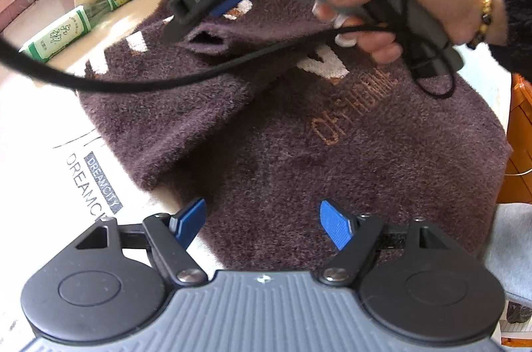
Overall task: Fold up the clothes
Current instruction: 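Lower the sleeve onto the sweater front and open the right gripper, then withdraw the open right gripper from the folded sleeve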
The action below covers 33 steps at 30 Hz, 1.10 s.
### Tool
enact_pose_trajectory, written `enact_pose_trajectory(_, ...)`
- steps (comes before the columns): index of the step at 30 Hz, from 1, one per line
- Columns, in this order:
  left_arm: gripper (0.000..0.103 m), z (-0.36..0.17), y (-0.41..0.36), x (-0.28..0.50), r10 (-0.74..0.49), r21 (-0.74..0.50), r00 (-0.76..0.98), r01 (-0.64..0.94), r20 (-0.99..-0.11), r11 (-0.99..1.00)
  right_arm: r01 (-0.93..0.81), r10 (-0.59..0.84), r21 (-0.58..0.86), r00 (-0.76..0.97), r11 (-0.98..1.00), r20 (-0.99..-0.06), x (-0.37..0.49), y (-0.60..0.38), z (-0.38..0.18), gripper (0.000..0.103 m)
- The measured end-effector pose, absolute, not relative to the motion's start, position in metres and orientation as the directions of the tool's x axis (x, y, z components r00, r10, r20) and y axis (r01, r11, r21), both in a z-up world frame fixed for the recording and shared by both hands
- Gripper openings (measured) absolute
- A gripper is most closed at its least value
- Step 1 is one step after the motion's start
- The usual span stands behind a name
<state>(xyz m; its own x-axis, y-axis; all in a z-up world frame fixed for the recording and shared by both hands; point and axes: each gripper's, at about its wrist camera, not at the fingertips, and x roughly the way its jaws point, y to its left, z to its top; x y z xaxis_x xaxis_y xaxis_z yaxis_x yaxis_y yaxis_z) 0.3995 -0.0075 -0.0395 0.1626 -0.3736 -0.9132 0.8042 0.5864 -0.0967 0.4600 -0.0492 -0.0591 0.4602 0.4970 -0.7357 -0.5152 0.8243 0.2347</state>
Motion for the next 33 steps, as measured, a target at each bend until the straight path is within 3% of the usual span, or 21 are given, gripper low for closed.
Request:
enact_pose_trajectory(6, 0.076, -0.047, -0.024, 0.393, -0.356, -0.097, 0.134, 0.821, -0.925, 0.562, -0.386, 0.364, 0.149, 0.577, 0.910, -0.731, 0.457, -0.116, -0.042, 0.080)
enact_pose_trajectory(8, 0.076, -0.051, -0.030, 0.390, -0.345, -0.095, 0.124, 0.827, -0.930, 0.554, -0.289, 0.252, 0.080, 0.625, 0.954, -0.739, 0.454, -0.145, -0.042, 0.087)
enact_pose_trajectory(12, 0.076, -0.058, -0.038, 0.387, -0.326, -0.111, 0.100, 0.814, -0.940, 0.570, -0.121, 0.040, -0.050, 0.644, 0.991, -0.764, 0.453, -0.187, -0.058, 0.090)
enact_pose_trajectory(18, 0.076, -0.062, -0.040, 0.397, -0.287, -0.131, 0.073, 0.765, -0.955, 0.631, -0.242, 0.090, -0.064, 0.576, 0.968, -0.813, 0.460, -0.166, -0.105, 0.092)
enact_pose_trajectory(20, 0.077, -0.056, -0.037, 0.404, -0.273, -0.121, 0.080, 0.754, -0.959, 0.646, -0.288, 0.101, -0.087, 0.580, 0.954, -0.808, 0.460, -0.163, -0.101, 0.093)
enact_pose_trajectory(24, 0.076, -0.036, -0.038, 0.425, -0.246, -0.049, 0.156, 0.747, -0.957, 0.664, -0.319, 0.200, 0.008, 0.575, 0.948, -0.793, 0.447, -0.196, -0.075, 0.095)
enact_pose_trajectory(28, 0.076, -0.010, -0.068, 0.447, -0.318, -0.007, 0.280, 0.741, -0.906, 0.672, -0.319, 0.207, 0.000, 0.616, 0.948, -0.760, 0.427, -0.232, -0.059, 0.098)
enact_pose_trajectory(33, 0.078, -0.022, -0.139, 0.469, -0.471, -0.120, 0.286, 0.741, -0.835, 0.661, -0.291, 0.214, 0.038, 0.602, 0.956, -0.769, 0.419, -0.262, -0.067, 0.098)
